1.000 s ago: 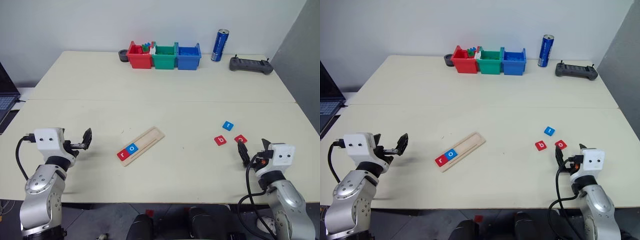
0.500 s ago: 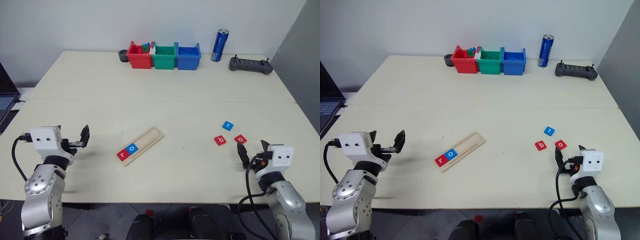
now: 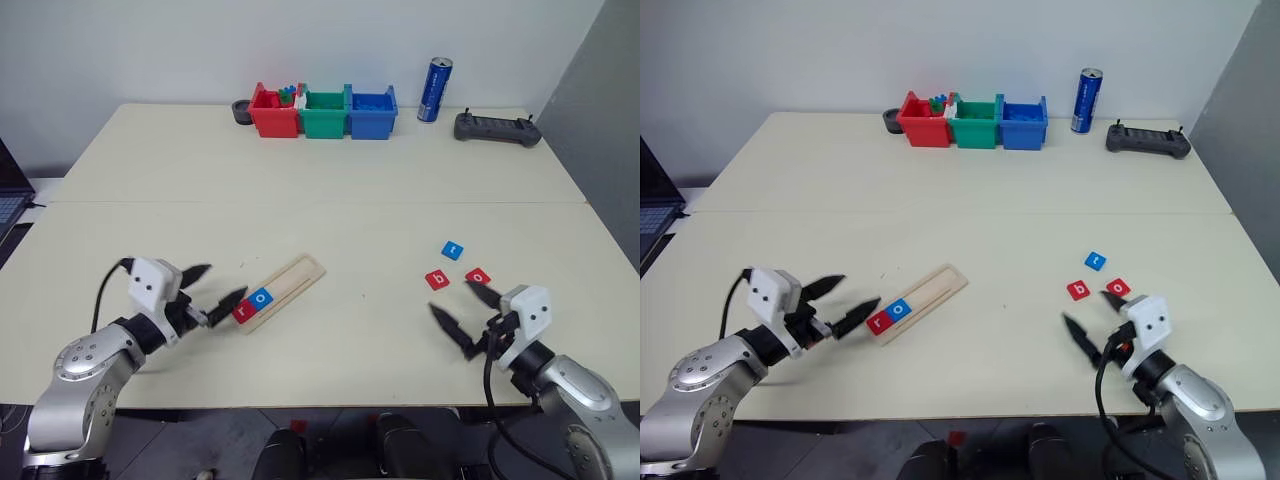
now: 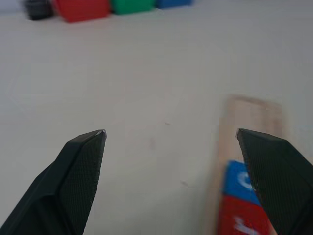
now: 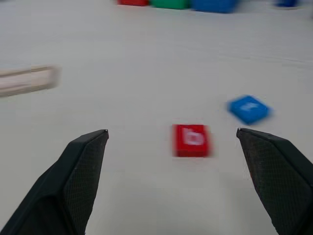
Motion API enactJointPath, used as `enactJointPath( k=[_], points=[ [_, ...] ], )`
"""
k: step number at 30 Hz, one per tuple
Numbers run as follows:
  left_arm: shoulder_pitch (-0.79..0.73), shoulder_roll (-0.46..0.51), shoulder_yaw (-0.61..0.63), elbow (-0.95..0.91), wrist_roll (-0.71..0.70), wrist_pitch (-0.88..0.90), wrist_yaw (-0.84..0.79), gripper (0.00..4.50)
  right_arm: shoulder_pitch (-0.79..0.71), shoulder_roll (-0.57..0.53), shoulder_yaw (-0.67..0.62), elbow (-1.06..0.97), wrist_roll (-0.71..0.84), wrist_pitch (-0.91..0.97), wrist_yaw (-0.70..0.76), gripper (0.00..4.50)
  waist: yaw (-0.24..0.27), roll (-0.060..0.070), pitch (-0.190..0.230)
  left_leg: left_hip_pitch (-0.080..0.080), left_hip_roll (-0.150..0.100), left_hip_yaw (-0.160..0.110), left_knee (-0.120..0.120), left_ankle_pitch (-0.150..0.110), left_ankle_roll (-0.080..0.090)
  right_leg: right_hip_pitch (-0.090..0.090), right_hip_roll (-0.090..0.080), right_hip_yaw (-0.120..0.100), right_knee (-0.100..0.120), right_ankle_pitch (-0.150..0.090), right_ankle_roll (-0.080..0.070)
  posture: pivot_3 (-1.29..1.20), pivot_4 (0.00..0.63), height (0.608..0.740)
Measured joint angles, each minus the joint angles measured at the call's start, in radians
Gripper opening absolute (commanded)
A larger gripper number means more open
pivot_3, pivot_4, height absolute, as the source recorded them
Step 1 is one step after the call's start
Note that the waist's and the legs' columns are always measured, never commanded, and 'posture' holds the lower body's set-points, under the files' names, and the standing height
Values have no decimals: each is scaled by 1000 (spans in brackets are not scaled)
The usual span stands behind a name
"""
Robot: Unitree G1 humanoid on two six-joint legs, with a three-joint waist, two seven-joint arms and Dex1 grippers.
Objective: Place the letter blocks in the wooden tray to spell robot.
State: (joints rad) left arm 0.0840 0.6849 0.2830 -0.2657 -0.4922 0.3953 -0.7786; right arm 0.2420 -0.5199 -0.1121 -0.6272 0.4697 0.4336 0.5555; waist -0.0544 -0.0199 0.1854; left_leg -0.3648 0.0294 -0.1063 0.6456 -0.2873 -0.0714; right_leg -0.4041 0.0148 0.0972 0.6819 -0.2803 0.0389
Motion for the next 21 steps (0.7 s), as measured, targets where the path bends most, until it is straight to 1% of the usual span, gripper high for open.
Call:
enactJointPath(
  k=[3, 5, 9, 12, 21],
  points=[
    [-2, 68, -29, 3, -1, 18, -91, 4500, -26, -100, 18, -79, 83, 97, 69, 4468, 0, 0, 0, 0, 0, 0, 1, 0, 0, 0, 0, 0, 0, -2, 3, 0, 150, 740],
    [-14, 85, -51, 12, 3, 19, -130, 4500, -48, -136, 18, -101, 109, 130, 91, 4468, 0, 0, 0, 0, 0, 0, 1, 0, 0, 0, 0, 0, -1, -2, 4, 0, 150, 740],
    [-58, 98, -117, 61, 49, 33, -141, 4500, -64, -165, 32, -125, 127, 160, 110, 4468, 2, -1, 0, -1, 0, 0, 0, 0, 0, 0, 0, 0, -1, -2, 4, 0, 150, 740],
    [-64, 108, -158, 75, 76, 48, -151, 4500, -58, -178, 48, -146, 133, 165, 121, 4468, 2, -1, 0, -1, 0, 0, 0, 0, 0, 0, 0, 0, -1, -2, 4, 0, 150, 740],
    [-83, 106, -194, 70, 143, 49, -120, 4500, -30, -183, 54, -158, 133, 159, 124, 4468, 4, 0, 0, 0, 0, 0, 1, 0, 0, 1, 0, 0, -1, -2, 4, 0, 150, 740]
  ],
)
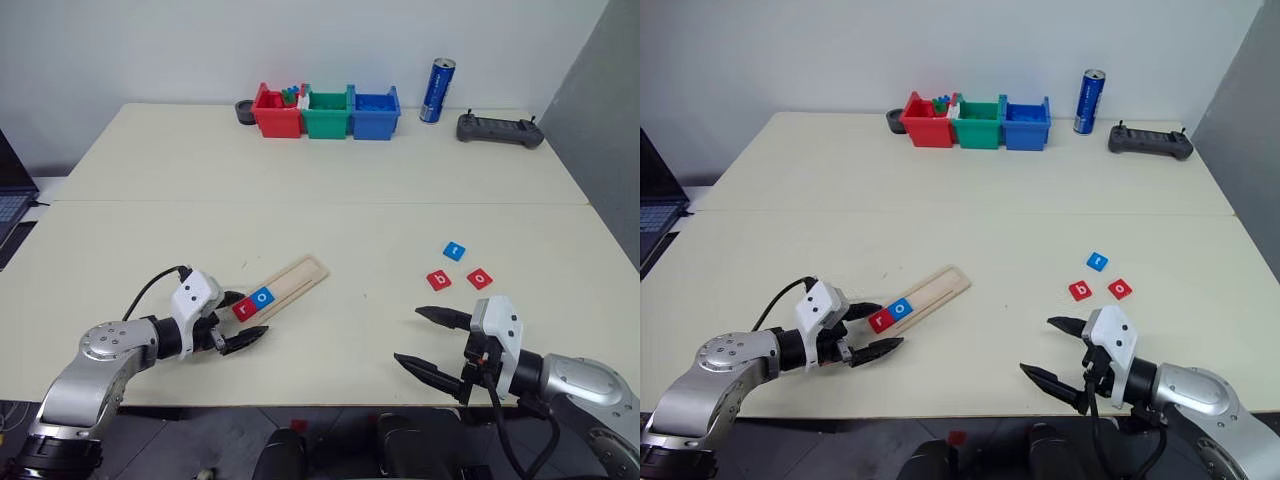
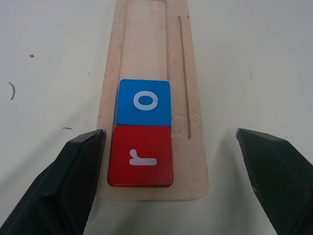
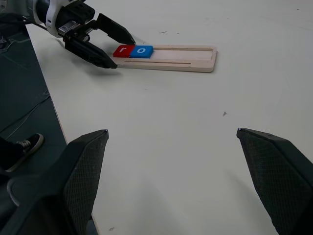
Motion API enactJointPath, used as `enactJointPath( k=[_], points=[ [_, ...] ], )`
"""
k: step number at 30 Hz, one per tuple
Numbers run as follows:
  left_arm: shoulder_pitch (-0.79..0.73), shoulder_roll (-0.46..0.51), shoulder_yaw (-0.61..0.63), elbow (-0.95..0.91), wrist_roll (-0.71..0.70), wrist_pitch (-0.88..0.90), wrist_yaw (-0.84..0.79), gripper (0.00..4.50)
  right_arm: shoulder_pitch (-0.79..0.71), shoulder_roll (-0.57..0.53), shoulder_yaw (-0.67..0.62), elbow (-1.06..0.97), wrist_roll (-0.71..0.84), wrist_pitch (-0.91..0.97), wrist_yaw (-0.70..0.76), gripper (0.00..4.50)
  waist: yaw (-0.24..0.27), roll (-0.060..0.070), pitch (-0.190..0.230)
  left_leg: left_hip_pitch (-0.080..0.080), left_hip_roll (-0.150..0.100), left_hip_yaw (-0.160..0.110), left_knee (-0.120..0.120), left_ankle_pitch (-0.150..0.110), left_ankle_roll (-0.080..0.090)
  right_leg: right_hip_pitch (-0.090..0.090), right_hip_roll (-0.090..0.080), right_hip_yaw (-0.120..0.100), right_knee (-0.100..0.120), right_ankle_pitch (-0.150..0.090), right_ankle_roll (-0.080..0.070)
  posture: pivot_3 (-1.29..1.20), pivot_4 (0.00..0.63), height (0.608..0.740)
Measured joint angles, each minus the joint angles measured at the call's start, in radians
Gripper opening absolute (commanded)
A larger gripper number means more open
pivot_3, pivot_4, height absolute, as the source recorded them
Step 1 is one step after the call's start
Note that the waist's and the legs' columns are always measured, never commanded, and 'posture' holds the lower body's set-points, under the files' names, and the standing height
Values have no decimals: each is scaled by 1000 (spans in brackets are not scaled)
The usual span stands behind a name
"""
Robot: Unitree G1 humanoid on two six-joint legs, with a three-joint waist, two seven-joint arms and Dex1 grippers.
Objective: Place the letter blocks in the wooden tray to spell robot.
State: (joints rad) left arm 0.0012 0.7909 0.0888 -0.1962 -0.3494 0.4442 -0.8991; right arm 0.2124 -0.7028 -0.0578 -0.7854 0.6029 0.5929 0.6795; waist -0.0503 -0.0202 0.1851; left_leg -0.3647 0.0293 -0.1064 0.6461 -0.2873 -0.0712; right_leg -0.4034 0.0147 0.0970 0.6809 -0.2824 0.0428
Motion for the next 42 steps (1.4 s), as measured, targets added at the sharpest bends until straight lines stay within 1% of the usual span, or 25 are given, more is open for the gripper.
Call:
enactJointPath(
  k=[8, 15, 18, 23, 28, 34, 37, 39, 42],
  points=[
    [-22, -14, -10, -15, 15, 19, 38, 4500, 4, 1, 3, -1, -2, -19, 0, 4468, 2, 0, 0, 0, 0, 0, 0, 0, 0, 0, 0, 0, 0, 0, 0, 0, 150, 740],
    [-33, -10, 13, -50, -7, 56, 44, 4500, -10, 2, 12, -1, -1, -17, -4, 4468, 3, 0, 0, 0, 0, 0, 0, 0, 0, 0, 0, 0, 0, 0, 0, 0, 150, 740],
    [-34, 5, 9, -50, -1, 78, 37, 4500, -28, 2, 13, -1, 0, -14, -5, 4468, 2, 0, 0, 0, 0, 0, 0, 0, 0, 0, 0, 0, 0, 0, 0, 0, 150, 740],
    [-59, 46, -26, -37, 27, 99, 22, 4500, -48, 1, 25, -18, 5, 4, -9, 4468, 2, 0, 0, 0, 0, 0, 0, 0, 0, 0, 0, 0, 0, 0, 0, 0, 150, 740],
    [-90, 59, -76, -24, 50, 123, -5, 4500, -70, 1, 37, -36, 12, 27, -16, 4468, 2, 0, 0, -1, 0, 0, 0, 0, 0, 0, 0, 0, 0, 0, 0, 0, 150, 740],
    [-128, 105, -119, -69, 53, 211, -28, 4500, -80, -4, 40, -49, 22, 49, -26, 4468, 1, 0, 0, -1, 0, 0, 0, 0, 0, 0, 0, 0, 0, 0, 0, 0, 150, 740],
    [-136, 110, -131, -79, 58, 233, -31, 3949, -87, -9, 41, -60, 28, 55, -26, 4500, 1, 0, 0, 0, 0, 0, 0, 0, 0, 0, 0, 0, 0, 0, 0, 0, 150, 740],
    [-139, 114, -135, -83, 60, 237, -32, 3473, -89, -16, 41, -64, 31, 60, -26, 4500, 1, 0, 0, 0, 0, 0, 0, 0, 0, 0, 0, 0, 0, 0, 0, 0, 150, 740],
    [-143, 119, -141, -85, 62, 240, -32, 3418, -95, -23, 41, -64, 38, 65, -26, 4500, 1, 0, 0, 0, 0, 0, 0, 0, 0, 0, 0, 0, 0, 0, 0, 0, 150, 740]
  ],
)
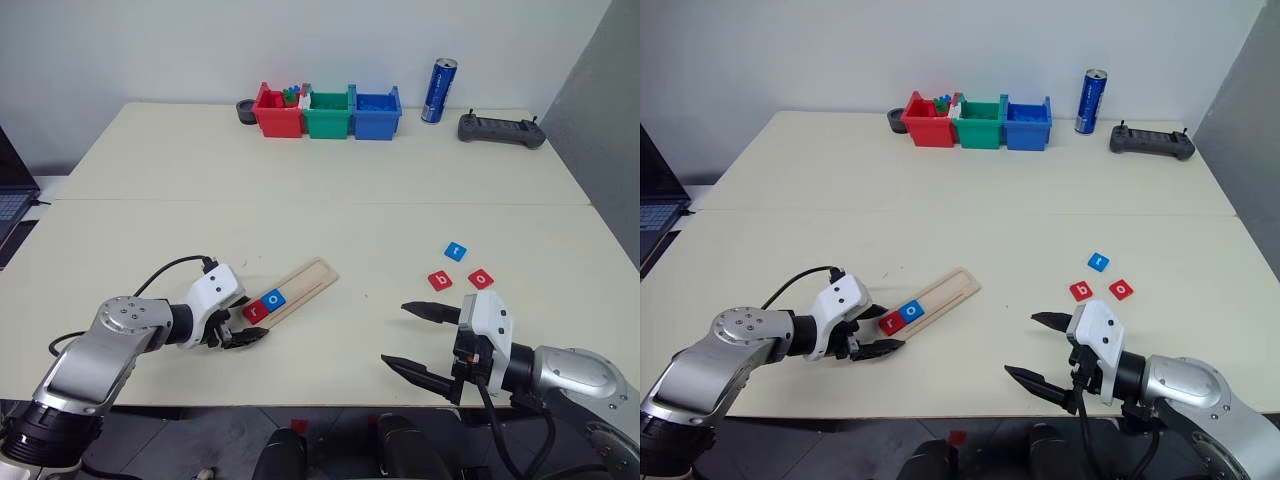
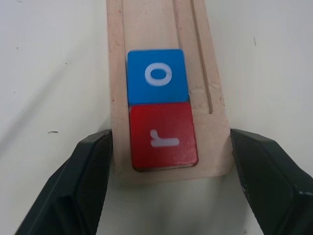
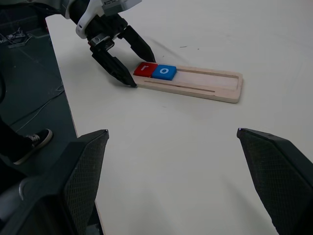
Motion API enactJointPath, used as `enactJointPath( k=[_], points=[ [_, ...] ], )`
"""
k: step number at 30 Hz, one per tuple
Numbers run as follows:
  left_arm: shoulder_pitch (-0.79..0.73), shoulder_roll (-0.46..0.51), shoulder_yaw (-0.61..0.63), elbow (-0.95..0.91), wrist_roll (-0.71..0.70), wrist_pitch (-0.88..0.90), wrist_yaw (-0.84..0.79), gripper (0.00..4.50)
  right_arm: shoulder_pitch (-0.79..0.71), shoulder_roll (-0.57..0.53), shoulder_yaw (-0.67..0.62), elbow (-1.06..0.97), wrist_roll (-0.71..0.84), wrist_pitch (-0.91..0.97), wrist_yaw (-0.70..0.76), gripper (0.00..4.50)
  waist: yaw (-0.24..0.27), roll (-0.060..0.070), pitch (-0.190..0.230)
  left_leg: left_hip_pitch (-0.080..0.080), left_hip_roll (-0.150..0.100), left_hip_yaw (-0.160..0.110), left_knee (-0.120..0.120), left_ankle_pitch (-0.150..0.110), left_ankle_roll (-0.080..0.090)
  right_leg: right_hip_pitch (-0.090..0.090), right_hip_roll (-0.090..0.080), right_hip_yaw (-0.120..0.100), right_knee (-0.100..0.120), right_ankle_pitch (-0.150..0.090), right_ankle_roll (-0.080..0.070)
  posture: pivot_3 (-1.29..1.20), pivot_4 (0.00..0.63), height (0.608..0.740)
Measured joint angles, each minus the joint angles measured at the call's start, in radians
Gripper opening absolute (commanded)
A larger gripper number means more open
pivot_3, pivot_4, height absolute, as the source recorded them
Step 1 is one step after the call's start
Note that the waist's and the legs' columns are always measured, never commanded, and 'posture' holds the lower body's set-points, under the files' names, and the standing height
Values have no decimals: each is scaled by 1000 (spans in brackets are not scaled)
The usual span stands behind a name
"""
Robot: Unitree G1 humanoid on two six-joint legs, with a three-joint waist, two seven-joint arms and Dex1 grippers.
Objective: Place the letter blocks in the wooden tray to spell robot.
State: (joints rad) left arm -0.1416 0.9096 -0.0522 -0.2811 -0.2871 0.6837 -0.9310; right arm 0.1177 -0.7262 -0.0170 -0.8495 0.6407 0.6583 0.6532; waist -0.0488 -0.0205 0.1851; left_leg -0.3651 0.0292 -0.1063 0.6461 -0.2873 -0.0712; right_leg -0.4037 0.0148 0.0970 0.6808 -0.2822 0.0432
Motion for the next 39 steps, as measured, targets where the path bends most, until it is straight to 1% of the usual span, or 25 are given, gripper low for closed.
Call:
enactJointPath(
  k=[7, 9, 12, 15, 18, 20, 22, 27, 31, 34, 39],
  points=[
    [0, -5, -2, 7, 10, -29, 0, 3418, -22, -6, 0, 0, 7, 4, 0, 4500, 1, 0, 0, 0, 0, 0, 0, 0, 0, 0, 0, 0, 0, 0, 0, 0, 150, 740],
    [1, -9, -6, 17, 19, -67, -13, 3418, -27, -7, -2, 0, 9, 5, 0, 4500, 2, 0, 0, 0, 0, 0, 0, 0, 0, 0, 0, 0, 0, 0, 0, 0, 150, 740],
    [-5, -9, -35, 43, 41, -172, -61, 3418, -26, -26, -23, 0, 26, 12, 7, 4500, 3, 0, 0, 0, 0, 0, 0, 0, 0, 0, 0, 0, 0, 0, 0, 0, 150, 740],
    [-33, 1, -78, 84, 73, -292, -134, 3418, 1, -101, -71, 0, 41, 27, 45, 4500, 9, 0, 0, 0, 0, 0, 0, 0, 0, 0, 0, 0, 0, 0, -1, 0, 150, 740],
    [-92, -3, -127, 147, 113, -400, -202, 3418, 47, -154, -112, 0, 42, 33, 77, 4500, 16, 0, 0, 0, 0, 0, 0, 0, 0, 0, 0, 0, 0, 0, -1, 0, 150, 740],
    [-151, -24, -164, 205, 141, -464, -246, 3418, 86, -189, -141, 1, 40, 37, 96, 4500, 17, 0, 0, 0, -1, 1, 0, 0, 0, 0, 0, 0, 0, 0, 0, 0, 150, 740],
    [-190, -44, -188, 244, 156, -509, -282, 3418, 119, -201, -169, 0, 41, 38, 107, 4500, 19, 0, 0, 0, -1, 1, 1, 0, 0, 1, 0, 0, 0, 0, 0, 0, 150, 740],
    [-276, -103, -240, 334, 193, -609, -358, 3418, 186, -198, -223, -19, 40, 39, 102, 4500, 20, 0, 0, 0, -1, 1, 1, 0, 0, 1, 0, 0, 0, 0, 0, 0, 150, 740],
    [-331, -144, -266, 406, 216, -680, -395, 3418, 206, -194, -274, -22, 40, 39, 90, 4500, 22, 1, -1, 0, -2, 0, 2, 0, 0, 3, 0, 0, 0, 1, 0, 0, 150, 740],
    [-358, -168, -279, 441, 227, -703, -413, 3418, 222, -194, -307, -22, 40, 39, 89, 4500, 22, 2, -1, 2, -2, 0, 3, 0, 0, 5, 0, 0, -1, 0, 1, 0, 150, 740],
    [-391, -180, -299, 460, 255, -711, -439, 3418, 240, -194, -338, -21, 38, 39, 94, 4500, 21, 2, -2, 3, -2, 0, 3, 0, 0, 10, 0, 0, -1, 0, 1, 0, 150, 740]
  ],
)
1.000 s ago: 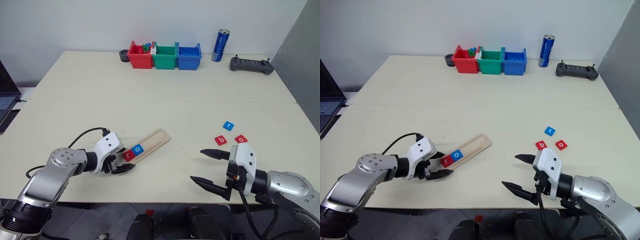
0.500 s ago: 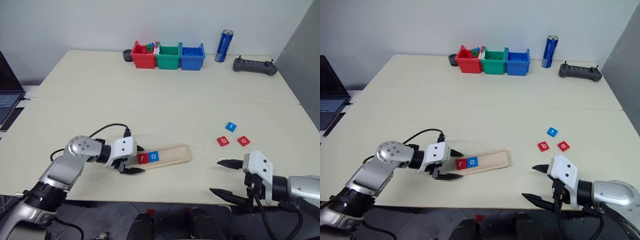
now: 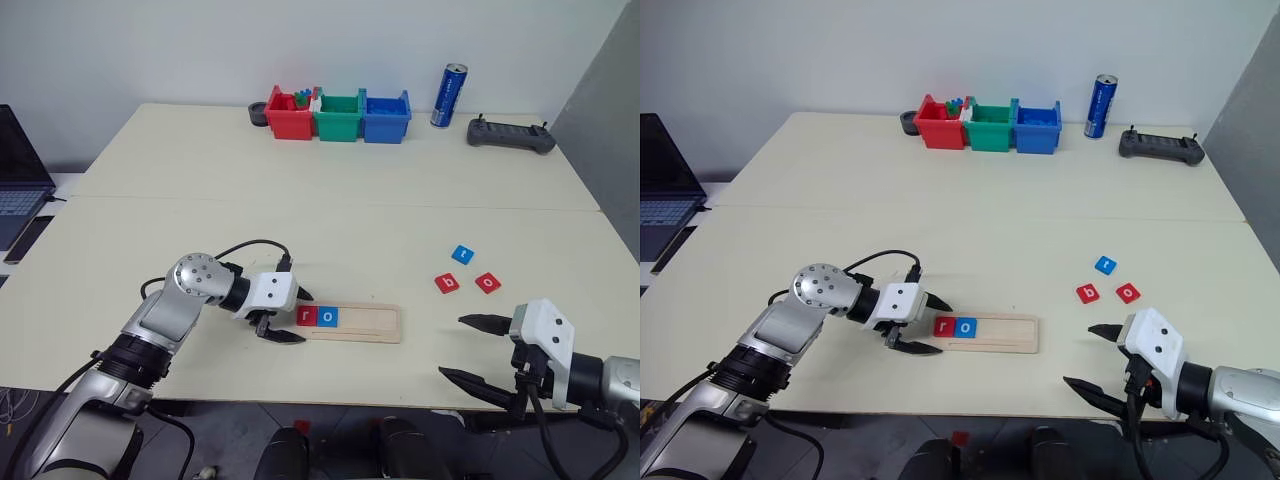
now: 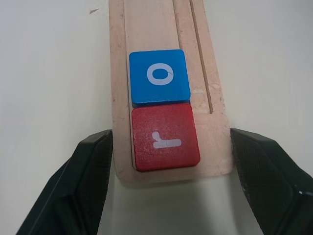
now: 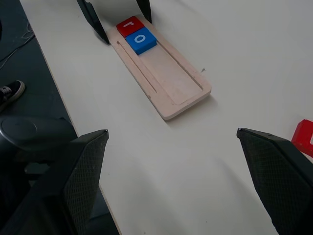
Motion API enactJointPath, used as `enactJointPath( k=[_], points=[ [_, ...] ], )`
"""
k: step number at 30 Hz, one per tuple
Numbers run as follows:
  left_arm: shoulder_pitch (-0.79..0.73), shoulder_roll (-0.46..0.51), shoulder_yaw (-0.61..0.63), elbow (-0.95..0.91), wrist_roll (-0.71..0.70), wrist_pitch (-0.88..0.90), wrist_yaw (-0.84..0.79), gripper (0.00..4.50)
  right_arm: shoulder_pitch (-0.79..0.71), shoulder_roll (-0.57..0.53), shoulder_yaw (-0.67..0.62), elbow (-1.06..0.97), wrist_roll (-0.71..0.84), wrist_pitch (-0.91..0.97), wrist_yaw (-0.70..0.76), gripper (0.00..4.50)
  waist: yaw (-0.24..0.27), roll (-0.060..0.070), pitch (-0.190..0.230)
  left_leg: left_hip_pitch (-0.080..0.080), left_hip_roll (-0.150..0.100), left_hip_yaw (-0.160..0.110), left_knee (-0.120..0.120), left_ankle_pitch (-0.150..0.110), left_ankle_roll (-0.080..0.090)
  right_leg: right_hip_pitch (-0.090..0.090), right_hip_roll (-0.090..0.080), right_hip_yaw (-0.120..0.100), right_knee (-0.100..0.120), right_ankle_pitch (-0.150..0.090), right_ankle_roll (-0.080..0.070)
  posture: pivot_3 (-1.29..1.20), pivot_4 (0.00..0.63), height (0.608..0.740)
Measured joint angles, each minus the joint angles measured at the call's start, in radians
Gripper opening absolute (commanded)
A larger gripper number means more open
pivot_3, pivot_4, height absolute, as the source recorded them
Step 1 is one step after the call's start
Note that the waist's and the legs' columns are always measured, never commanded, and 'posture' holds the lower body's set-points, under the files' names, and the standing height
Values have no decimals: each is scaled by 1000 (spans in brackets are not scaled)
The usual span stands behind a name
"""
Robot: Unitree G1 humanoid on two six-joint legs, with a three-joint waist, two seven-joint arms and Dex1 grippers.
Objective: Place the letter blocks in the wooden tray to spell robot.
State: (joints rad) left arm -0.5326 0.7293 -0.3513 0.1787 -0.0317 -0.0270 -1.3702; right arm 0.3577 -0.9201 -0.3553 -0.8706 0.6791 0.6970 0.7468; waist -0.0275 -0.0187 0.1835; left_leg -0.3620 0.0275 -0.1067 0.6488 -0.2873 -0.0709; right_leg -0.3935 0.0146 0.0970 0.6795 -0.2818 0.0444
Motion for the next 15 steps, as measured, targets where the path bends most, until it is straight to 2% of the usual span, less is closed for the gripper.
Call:
enactJointPath(
  k=[13, 15],
  points=[
    [-18, -27, -7, 18, 7, 0, -53, 3418, -27, 0, -3, 1, 0, 0, -7, 4500, -2, 0, 0, 1, 0, 0, 0, 0, 0, 1, 0, 0, -1, 0, 0, 0, 150, 740],
    [-19, -34, -7, 22, 6, -1, -59, 4161, -30, 0, 6, 1, 0, 0, -7, 4500, -2, 0, 0, 1, 0, 0, 0, 0, 0, 1, 0, 0, -1, 0, 0, 0, 150, 740]
  ],
)
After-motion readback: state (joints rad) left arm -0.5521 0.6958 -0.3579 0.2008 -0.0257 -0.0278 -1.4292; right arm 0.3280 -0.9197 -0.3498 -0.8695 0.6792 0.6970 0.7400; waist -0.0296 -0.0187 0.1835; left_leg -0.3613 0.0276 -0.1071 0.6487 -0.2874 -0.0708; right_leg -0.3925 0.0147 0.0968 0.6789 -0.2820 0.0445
